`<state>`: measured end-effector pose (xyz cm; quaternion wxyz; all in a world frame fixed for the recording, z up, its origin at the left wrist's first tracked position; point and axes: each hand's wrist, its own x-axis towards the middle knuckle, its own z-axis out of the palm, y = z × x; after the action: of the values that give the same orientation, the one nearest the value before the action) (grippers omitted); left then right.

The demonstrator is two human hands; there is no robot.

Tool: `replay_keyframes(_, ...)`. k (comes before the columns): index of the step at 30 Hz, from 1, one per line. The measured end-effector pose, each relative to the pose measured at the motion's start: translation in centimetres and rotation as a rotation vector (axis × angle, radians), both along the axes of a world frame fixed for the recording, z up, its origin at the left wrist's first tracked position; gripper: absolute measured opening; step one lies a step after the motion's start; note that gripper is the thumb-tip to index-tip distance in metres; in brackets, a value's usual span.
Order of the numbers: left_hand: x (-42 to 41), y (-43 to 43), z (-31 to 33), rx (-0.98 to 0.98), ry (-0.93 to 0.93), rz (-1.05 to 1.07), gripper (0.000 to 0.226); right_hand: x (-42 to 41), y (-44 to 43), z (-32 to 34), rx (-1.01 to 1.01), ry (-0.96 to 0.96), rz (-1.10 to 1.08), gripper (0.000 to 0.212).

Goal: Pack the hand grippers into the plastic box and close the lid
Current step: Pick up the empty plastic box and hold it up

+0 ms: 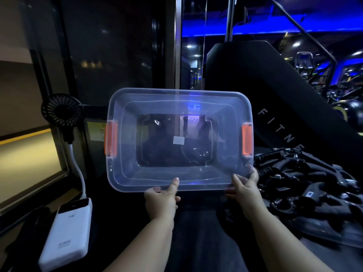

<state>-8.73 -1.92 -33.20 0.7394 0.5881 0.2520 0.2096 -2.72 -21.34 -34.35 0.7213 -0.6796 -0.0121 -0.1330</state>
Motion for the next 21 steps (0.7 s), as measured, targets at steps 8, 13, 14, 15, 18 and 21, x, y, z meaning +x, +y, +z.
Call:
replay_keyframes(8,0.0,0.2,-0.2,-0.071,-0.037,0.001,0.051,-1.5,-1.1,0.3,-0.2,-0.023,-0.056,0.05)
replay_keyframes(13,0.2,0.1,-0.3,-0.144,-0.081,-0.011,0.049,-1.7,-2.7,1.0,-0.236,0.007,-0.203,0.059)
replay_keyframes(14,0.2,0.1,-0.3,-0.147,-0.081,-0.01,0.049,-2.1,-3.0,1.4,-0.269,0.01,-0.233,0.061)
replay_keyframes(15,0.2,0.1,-0.3,-0.15,-0.081,-0.009,0.049,-2.4,-3.4,1.7,-0.34,0.01,-0.269,0.062)
replay_keyframes(18,0.5,0.2,-0.4,-0.149,-0.079,-0.012,0.048,-3.7,-4.7,2.4,-0.562,-0.033,-0.359,0.042)
replay_keyframes(21,0.5,-0.1,-0.3,-0.216,-0.074,-0.012,0.057,-4.9,-6.4,2.7,-0.818,-0.085,-0.396,0.03)
